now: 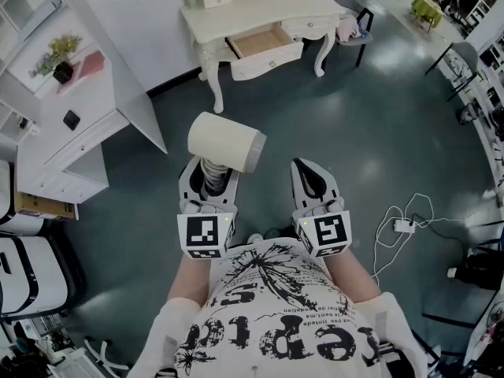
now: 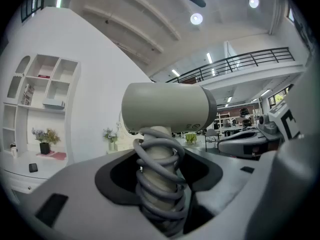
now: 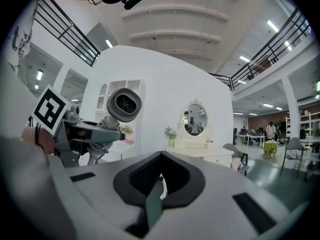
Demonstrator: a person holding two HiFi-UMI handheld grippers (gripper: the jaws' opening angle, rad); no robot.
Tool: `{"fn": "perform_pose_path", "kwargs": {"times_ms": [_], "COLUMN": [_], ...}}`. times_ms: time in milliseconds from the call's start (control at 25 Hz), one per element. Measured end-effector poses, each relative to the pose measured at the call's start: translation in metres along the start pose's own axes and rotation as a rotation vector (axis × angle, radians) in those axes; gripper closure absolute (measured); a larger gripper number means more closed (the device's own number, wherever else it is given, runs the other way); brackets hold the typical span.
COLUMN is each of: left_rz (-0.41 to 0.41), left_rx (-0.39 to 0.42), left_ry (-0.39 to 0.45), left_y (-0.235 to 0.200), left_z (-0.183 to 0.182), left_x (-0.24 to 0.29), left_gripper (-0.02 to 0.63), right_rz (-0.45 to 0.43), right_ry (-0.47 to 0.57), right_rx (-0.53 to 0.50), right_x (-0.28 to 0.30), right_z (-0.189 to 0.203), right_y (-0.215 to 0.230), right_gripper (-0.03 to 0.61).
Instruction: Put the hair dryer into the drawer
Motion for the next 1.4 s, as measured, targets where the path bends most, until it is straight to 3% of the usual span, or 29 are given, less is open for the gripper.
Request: {"fn": "perform_pose_path", "kwargs": {"times_ms": [840,1160,1400], "left_rz": [0.009,-0.045,-0.097], "left_rx": [-0.005,-0.015,-0.013], "left_ry": [-0.005,-0.029,-0.057], "left_y": [-0.037,-0.048,-0.051], "left_z": [0.014,0.019,0.018], "left_x": [0.008,0.035,0.085], "left_gripper": [0.362,0.360,0.362], "right_rz": [0.025,-0.024,-0.082], "right_ry": [-0.033,-0.036,-0.032], "right_rx": [0.019,0.017,0.020], "right_x": [0.035,0.069,0.110], "right_z": [0.003,0.004,0.006], "right_y": [-0.016,0.006,0.046], "right_gripper": [0.561,0.561,0.561]}}
Point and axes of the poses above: the fingertips, and each gripper's own axes: x forward along the fingers, y to its right, z out of its underside, the point moved 5 cm from there along -x, backward along the fingers, and after that the axes turned 3 degrees about y, right-handed, at the moved point
